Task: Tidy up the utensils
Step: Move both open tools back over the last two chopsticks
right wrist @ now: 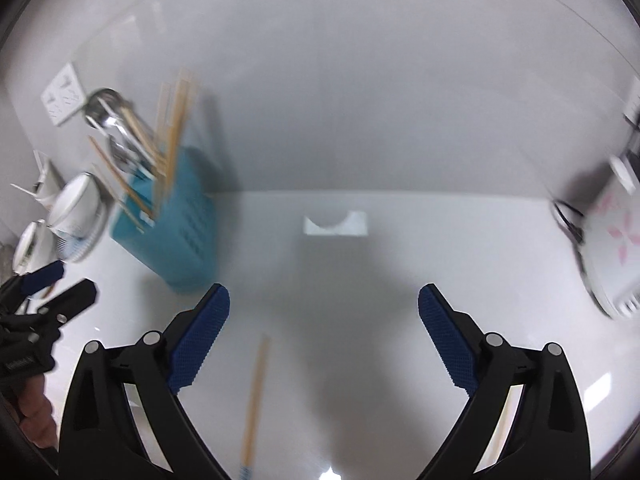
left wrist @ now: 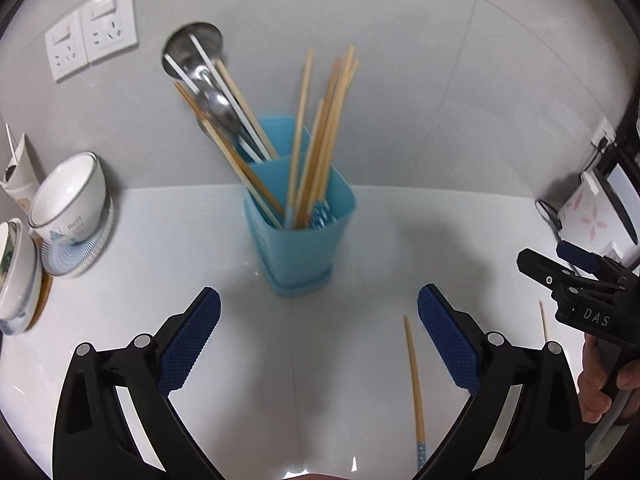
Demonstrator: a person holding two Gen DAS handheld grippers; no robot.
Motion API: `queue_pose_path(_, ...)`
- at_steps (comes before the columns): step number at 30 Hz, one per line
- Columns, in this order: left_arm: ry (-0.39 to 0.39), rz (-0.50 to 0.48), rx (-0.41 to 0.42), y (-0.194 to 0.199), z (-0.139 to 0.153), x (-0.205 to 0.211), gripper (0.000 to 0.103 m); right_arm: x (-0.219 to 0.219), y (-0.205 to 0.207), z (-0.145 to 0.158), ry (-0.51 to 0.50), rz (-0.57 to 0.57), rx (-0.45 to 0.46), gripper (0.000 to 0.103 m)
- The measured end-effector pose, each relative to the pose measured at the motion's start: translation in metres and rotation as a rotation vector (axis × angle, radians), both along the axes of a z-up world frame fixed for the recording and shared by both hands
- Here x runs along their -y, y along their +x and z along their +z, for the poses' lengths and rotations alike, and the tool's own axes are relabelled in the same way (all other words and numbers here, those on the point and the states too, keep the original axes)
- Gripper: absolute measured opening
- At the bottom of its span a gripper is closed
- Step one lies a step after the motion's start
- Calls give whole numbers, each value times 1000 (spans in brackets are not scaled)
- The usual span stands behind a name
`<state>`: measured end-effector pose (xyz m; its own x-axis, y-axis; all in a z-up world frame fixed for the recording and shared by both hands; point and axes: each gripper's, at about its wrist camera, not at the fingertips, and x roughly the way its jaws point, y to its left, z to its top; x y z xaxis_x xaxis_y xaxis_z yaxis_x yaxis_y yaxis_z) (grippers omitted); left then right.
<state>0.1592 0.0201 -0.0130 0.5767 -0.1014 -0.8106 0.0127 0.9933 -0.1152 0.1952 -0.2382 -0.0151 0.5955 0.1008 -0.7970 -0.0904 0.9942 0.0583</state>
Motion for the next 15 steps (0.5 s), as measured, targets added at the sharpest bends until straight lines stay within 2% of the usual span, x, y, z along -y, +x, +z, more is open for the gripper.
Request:
queue_pose_path(8, 34, -39, -108, -13, -26, 42, 97, 72, -39, -37, -47, -103, -121, 91)
queue_pose_path(15, 56, -29, -269, -25, -71, 69, 97, 119, -64, -68, -95, -144, -246, 91)
